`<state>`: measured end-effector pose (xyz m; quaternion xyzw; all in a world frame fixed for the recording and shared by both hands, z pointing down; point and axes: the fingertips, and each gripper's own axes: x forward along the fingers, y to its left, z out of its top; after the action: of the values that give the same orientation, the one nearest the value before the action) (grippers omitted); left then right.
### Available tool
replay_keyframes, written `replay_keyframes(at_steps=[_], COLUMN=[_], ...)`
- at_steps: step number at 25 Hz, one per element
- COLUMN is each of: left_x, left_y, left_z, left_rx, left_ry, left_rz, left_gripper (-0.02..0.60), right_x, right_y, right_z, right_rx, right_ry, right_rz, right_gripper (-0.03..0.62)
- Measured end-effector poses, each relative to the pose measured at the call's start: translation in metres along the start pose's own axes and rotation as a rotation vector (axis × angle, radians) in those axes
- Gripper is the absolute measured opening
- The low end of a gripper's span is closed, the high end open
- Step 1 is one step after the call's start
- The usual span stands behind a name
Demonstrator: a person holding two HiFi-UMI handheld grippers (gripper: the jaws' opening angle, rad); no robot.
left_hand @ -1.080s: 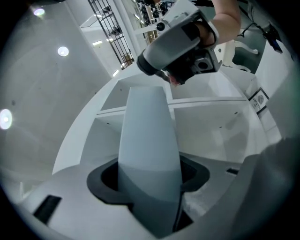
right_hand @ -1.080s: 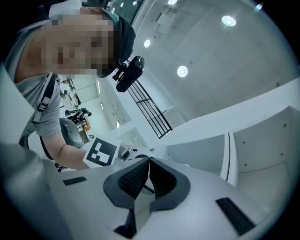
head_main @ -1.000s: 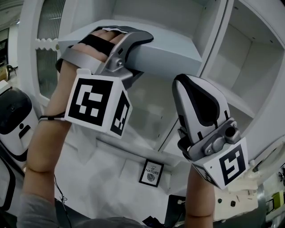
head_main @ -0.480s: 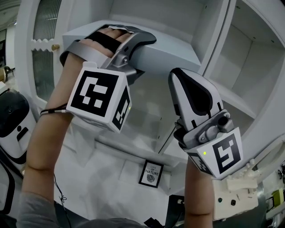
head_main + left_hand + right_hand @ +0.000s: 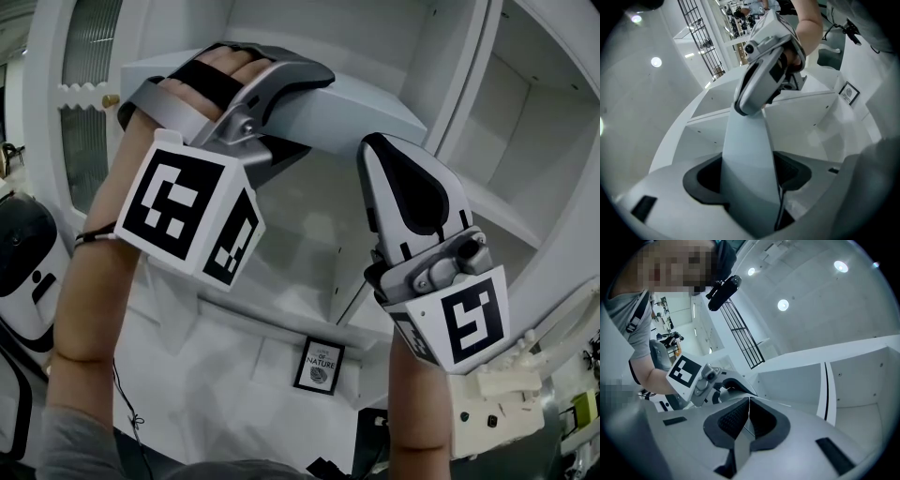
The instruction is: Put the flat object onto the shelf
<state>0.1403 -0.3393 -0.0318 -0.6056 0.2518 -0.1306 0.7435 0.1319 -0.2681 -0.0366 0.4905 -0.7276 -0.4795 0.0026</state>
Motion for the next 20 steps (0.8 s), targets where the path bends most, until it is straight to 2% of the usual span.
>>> replay_keyframes(at_steps=[6, 10, 12, 13, 14, 15, 18, 20], left_x=[-0.018, -0.032, -0.038, -0.042, -0.047, -0.053, -0.068, -0.073], left_y=[0.009, 0.011, 0.013, 0.015, 0.019, 0.025, 0.036, 0.037], left_z=[0.022, 0.027, 0.027, 0.025, 0.022, 0.018, 0.005, 0.000], left_rx=[-0.110, -0.115, -0.141, -0.163, -0.187, -0.210, -0.279, -0.348], left_ry=[-0.166, -0.183, -0.179, -0.165, -0.146, -0.127, -0.072, -0.059], left_rz=[-0.011, 0.033, 0.039, 0.047, 0.066, 0.094, 0.172, 0.180], left_gripper=[0.319, 0.319, 0.317, 0.272, 0.165, 0.108, 0.021, 0.008], right_x=[0.003, 0.004, 0.004, 0.004, 0.004, 0.004, 0.004, 0.004], right_y=[-0.006, -0.005, -0.006, -0.006, -0.006, -0.006, -0.006, -0.006], right_z=[-0.012, -0.013, -0.013, -0.013, -0.013, -0.013, -0.012, -0.012], right_rx=[0.038, 0.033, 0.035, 0.037, 0.038, 0.038, 0.038, 0.036], right_ry=[0.016, 0.020, 0.018, 0.017, 0.017, 0.017, 0.015, 0.016], right_rz=[-0.019, -0.025, -0.025, -0.025, -0.024, -0.023, -0.019, -0.017], right_gripper=[0.028, 0.028, 0.028, 0.028, 0.028, 0.028, 0.028, 0.028])
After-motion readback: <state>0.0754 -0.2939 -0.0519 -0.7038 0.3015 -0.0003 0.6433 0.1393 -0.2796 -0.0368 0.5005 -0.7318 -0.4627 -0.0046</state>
